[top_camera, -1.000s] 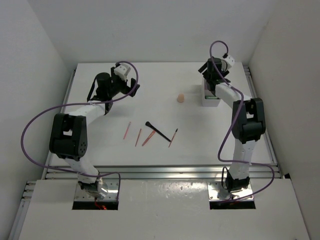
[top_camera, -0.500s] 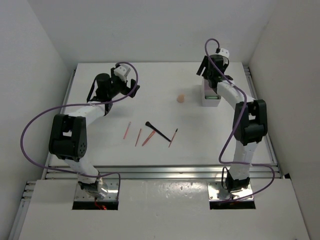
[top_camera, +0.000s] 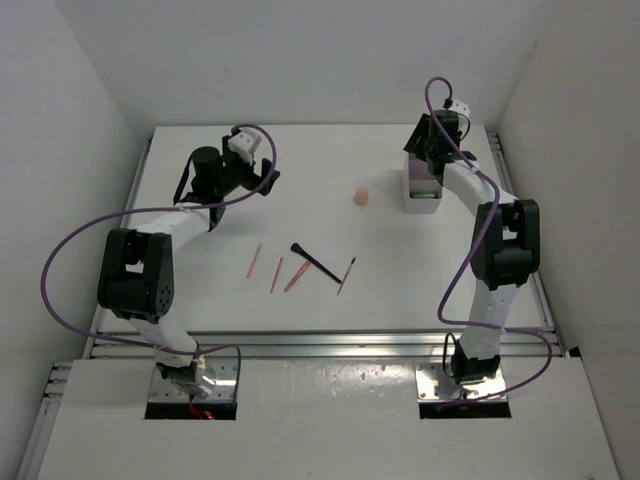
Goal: Organize the makeup
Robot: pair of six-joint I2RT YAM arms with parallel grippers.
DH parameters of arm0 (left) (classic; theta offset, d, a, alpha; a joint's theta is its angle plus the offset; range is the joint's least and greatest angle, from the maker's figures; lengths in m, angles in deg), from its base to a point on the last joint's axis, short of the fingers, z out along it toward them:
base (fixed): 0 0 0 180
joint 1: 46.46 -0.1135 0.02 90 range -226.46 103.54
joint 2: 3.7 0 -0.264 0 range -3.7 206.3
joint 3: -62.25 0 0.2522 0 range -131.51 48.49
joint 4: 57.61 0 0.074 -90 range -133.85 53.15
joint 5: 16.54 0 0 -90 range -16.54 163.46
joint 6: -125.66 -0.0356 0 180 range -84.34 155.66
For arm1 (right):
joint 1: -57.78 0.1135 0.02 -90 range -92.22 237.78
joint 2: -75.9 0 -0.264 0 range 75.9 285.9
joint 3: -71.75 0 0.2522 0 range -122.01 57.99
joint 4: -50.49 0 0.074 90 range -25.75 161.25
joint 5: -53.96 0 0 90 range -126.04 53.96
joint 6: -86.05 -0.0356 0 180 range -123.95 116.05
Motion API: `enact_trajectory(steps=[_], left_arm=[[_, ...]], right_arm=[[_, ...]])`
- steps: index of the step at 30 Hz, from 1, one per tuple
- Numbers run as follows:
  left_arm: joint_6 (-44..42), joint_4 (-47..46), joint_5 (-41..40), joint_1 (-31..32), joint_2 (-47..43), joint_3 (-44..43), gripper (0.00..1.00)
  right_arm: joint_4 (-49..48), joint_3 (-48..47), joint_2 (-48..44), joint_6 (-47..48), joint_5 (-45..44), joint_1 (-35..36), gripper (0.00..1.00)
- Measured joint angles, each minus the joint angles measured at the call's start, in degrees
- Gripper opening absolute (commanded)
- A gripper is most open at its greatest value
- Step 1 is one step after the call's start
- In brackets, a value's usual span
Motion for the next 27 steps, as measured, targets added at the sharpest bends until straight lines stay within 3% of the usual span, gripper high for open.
enact_trajectory(steps=[12,27], left_arm=[[-0.1,0.2,0.0,0.0,0.0,0.0,0.94],[-0.3,0.8,-0.5,0.0,-0.3,1.1,0.94]], right_arm=[[1.7,-0.3,2.1,-4.5,1.6,0.0,0.62],[-0.4,2.8,3.7,-2.3,2.5,0.2,0.67]])
